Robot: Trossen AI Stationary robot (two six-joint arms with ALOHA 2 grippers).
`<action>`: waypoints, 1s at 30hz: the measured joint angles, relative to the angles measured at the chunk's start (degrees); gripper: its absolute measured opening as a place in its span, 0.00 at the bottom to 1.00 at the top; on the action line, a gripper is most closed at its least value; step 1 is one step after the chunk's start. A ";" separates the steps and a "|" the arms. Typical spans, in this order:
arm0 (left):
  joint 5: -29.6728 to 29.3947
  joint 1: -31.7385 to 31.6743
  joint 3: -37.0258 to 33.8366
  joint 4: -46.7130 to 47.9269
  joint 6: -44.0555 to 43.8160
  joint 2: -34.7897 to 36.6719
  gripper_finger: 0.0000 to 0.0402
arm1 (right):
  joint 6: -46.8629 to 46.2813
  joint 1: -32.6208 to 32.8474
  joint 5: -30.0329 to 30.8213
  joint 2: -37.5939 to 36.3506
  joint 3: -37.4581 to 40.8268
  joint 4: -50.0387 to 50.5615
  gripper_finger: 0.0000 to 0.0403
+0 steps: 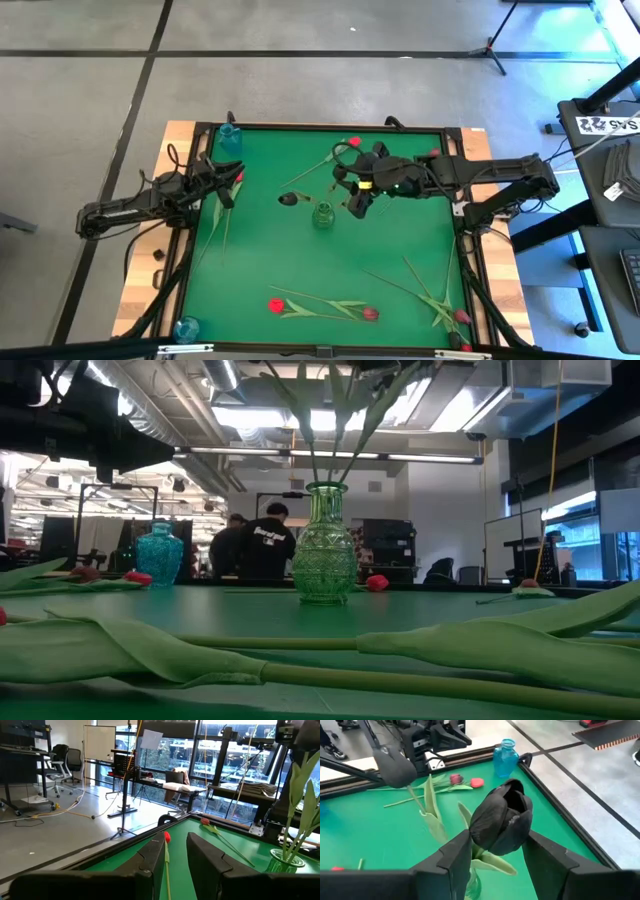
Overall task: Sort flowers into vase by color
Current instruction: Put the black tulip into the green vase
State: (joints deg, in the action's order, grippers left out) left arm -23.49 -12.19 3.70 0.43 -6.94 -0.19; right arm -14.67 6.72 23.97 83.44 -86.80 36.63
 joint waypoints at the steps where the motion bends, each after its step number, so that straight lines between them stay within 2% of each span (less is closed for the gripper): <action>1: 0.00 0.00 0.01 0.00 0.00 -0.02 0.20 | -0.13 0.00 -0.32 0.00 0.00 -0.09 0.43; 6: 0.02 0.00 0.02 0.00 0.02 -0.02 0.20 | -2.45 0.00 -8.10 0.57 0.00 0.97 0.43; 8: 0.00 0.00 0.00 0.00 0.00 -0.02 0.20 | -3.20 0.00 -9.05 0.81 0.07 3.16 0.43; 16: 0.00 0.00 0.01 0.00 0.01 -0.01 0.20 | -4.56 0.00 -7.19 -0.16 0.09 8.38 0.43; 23: 0.02 0.00 0.00 0.00 0.01 -0.01 0.20 | -4.60 0.00 -4.49 -0.88 -0.12 6.26 0.43; 30: 0.00 0.00 0.00 0.00 0.01 -0.01 0.20 | -6.41 0.00 -0.20 -0.92 -5.02 15.17 0.43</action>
State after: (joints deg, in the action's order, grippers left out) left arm -23.49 -12.19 3.71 0.43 -6.92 -0.20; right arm -21.08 6.72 23.77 82.51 -91.82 51.81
